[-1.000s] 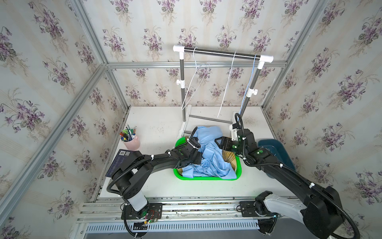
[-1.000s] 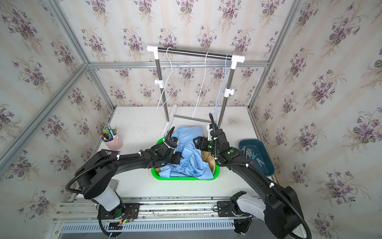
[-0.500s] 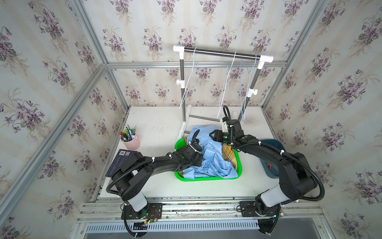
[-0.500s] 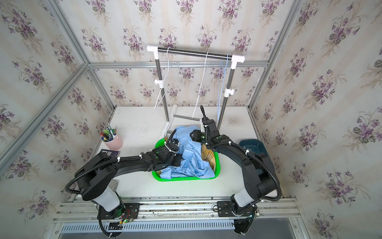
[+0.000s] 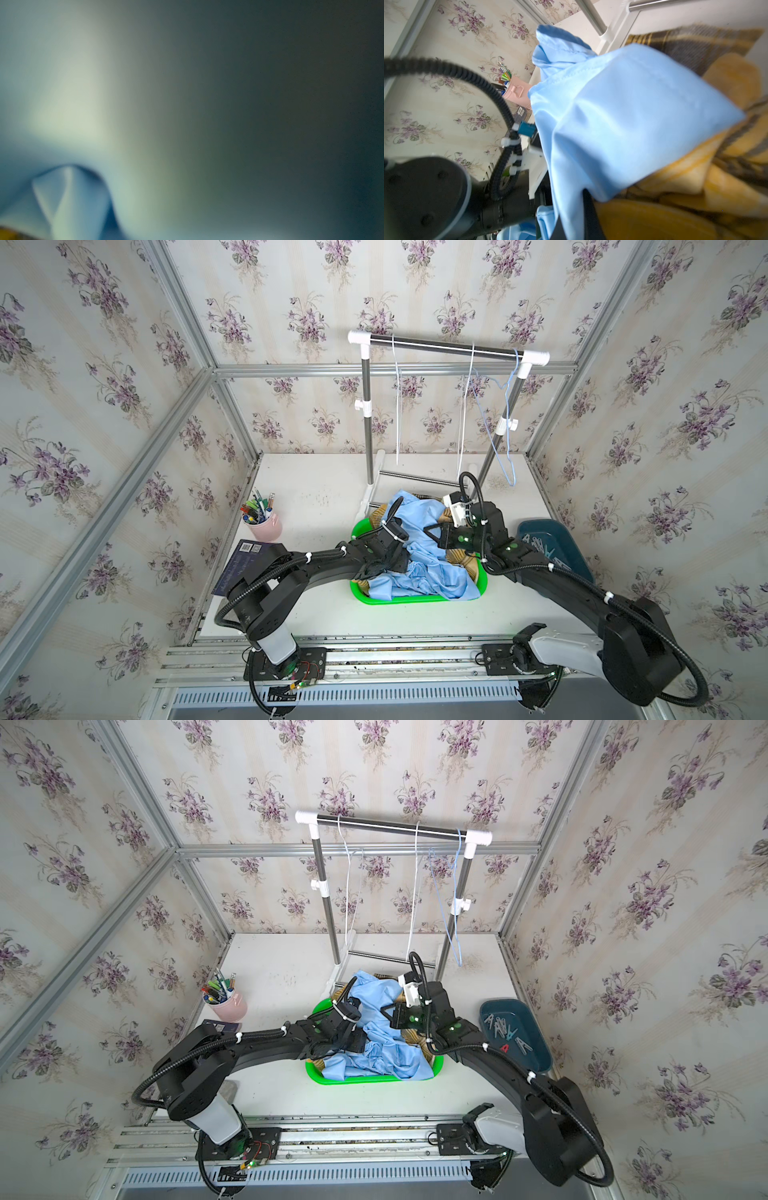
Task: Remove the clothespins securing long-sleeve shirts to the hanger
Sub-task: Adjust the long-sleeve shirt at the bin.
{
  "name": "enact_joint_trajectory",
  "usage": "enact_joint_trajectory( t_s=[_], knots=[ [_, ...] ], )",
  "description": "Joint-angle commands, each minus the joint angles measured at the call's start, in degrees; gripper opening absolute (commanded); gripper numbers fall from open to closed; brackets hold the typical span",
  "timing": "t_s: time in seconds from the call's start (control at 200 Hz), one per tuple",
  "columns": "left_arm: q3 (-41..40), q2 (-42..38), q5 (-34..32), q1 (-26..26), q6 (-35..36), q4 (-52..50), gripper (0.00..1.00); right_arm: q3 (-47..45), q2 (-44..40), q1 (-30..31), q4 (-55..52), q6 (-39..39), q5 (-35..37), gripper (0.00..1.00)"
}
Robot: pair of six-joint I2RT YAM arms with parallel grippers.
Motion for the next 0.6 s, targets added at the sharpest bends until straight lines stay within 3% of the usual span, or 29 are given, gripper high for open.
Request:
enact_joint_trajectory(
  t_s=[0.0, 0.155, 0.355, 0.595],
  knots=[
    [1.1, -2.5, 6.1, -0.1, -0.7, -13.3, 0.65, -4.7, -2.7, 0.4, -2.9, 2.9, -0.4, 0.0],
    [4.6, -10.9, 7.4, 0.0, 4.3, -23.8, 0.75, -8.3, -0.1, 4.5, -4.8, 2.0, 7.2, 0.0],
    [7.5, -22.4, 6.5, 0.5, 7.8, -34.9, 0.83, -8.1, 8.8, 4.8, -2.4, 4.2, 12.3, 0.0],
    [8.5, -22.0, 6.4, 0.6, 6.9, -34.9, 0.85, -4.7, 20.0, 4.7, -1.2, 10.2, 18.2, 0.0]
  ],
)
